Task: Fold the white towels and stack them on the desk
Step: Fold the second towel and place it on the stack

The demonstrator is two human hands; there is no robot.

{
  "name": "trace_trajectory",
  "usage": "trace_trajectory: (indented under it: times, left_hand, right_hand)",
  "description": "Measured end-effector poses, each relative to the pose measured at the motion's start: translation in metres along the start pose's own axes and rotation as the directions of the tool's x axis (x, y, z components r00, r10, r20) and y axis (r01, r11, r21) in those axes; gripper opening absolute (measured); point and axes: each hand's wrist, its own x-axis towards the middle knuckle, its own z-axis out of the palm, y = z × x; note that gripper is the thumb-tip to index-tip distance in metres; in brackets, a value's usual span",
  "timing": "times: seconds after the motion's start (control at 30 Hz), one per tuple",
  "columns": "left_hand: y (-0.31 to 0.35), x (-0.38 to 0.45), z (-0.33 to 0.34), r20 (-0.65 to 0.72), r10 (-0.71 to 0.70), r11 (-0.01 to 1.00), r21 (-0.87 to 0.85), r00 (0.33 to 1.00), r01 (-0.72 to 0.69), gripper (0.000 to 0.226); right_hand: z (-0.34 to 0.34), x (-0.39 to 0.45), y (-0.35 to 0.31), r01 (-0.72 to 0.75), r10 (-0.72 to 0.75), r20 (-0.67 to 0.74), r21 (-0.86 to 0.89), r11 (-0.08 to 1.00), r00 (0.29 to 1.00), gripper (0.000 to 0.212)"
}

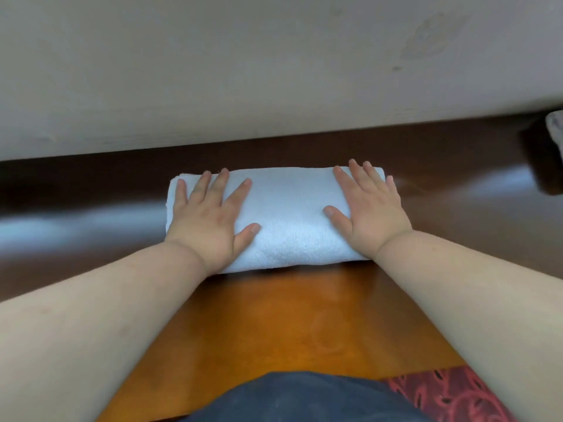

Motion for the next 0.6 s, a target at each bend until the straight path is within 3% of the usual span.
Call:
trace_trajectory:
  times: [0.13,0.43,0.5,0.53,0.57,0.6]
  left_hand:
    - [-0.021,-0.019,0.0,-0.012,0.114,0.99,-0.079,0.993,-0.115,0.079]
    - [-0.037,-0.015,0.022,-0.164,0.116,0.974,-0.173,0.98,-0.145,0.072]
    - [-0.036,-0.017,0.026,-0.183,-0.006,0.96,-0.275,0.983,-0.046,0.072]
    - [-0.036,-0.017,0.028,-0.171,-0.139,0.919,-0.389,0.975,0.063,0.072]
    - [-0.037,-0.017,0.029,-0.119,-0.317,0.808,-0.553,0.941,0.202,0.071]
    - [-0.04,-0.018,0.027,-0.01,-0.495,0.608,-0.718,0.869,0.338,0.073]
  right_hand:
    - [-0.001,-0.012,0.002,0.024,-0.023,0.029,-0.015,1.0,0.999,0.08]
    - [0.006,-0.008,0.007,0.049,-0.033,-0.088,0.181,0.982,0.996,0.062]
    - [0.009,-0.011,0.009,-0.01,0.047,-0.123,0.285,0.958,0.991,0.06]
    - [0.012,-0.013,0.011,-0.088,0.146,-0.127,0.379,0.921,0.981,0.059]
    - [0.013,-0.017,0.013,-0.187,0.278,-0.112,0.503,0.844,0.954,0.061]
    - [0.014,-0.02,0.016,-0.283,0.414,-0.065,0.633,0.72,0.908,0.066]
